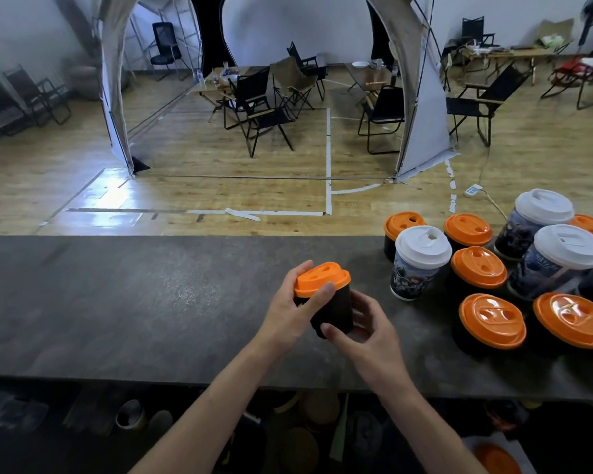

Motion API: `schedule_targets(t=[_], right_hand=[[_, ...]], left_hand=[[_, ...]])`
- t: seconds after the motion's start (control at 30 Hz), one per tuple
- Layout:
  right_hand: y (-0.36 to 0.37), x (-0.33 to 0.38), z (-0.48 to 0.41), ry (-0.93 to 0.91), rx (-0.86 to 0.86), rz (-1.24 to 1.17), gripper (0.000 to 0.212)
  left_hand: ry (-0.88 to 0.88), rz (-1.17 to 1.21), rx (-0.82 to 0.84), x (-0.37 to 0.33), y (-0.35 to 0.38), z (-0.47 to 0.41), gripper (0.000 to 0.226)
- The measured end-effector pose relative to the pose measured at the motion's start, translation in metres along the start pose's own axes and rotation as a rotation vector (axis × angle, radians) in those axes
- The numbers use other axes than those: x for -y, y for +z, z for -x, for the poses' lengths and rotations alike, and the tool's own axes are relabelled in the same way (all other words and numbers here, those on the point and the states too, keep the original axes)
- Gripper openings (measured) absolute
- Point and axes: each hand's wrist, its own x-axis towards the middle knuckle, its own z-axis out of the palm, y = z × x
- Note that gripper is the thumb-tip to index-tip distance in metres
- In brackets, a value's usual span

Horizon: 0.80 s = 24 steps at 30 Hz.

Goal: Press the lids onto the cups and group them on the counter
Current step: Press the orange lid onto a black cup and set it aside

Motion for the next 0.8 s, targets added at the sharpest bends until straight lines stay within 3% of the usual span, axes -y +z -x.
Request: schedule_targets(t=[0.23, 0.43, 0.67, 0.8], right_hand=[[0.008, -0.010, 0.002, -0.046, -0.049, 0.022, 0.068], [0.023, -0.008, 0.003, -0.102, -0.092, 0.113, 0.071], [0.068, -0.016, -0.011, -0.098, 0.064, 0.240, 0.081], [0.112, -0.012, -0.027, -0.086, 0.232, 0.204, 0.074]], left_hand=[[-0.014, -0.005, 0.049, 0.004, -0.004, -0.005, 0.079], [0.033, -0.148, 0.074, 0.015, -0.014, -0.002, 0.090], [0.093, -0.165, -0.071, 0.036, -0.056, 0.018, 0.090], [0.089, -0.148, -0.191, 0.044, -0.103, 0.027, 0.090]])
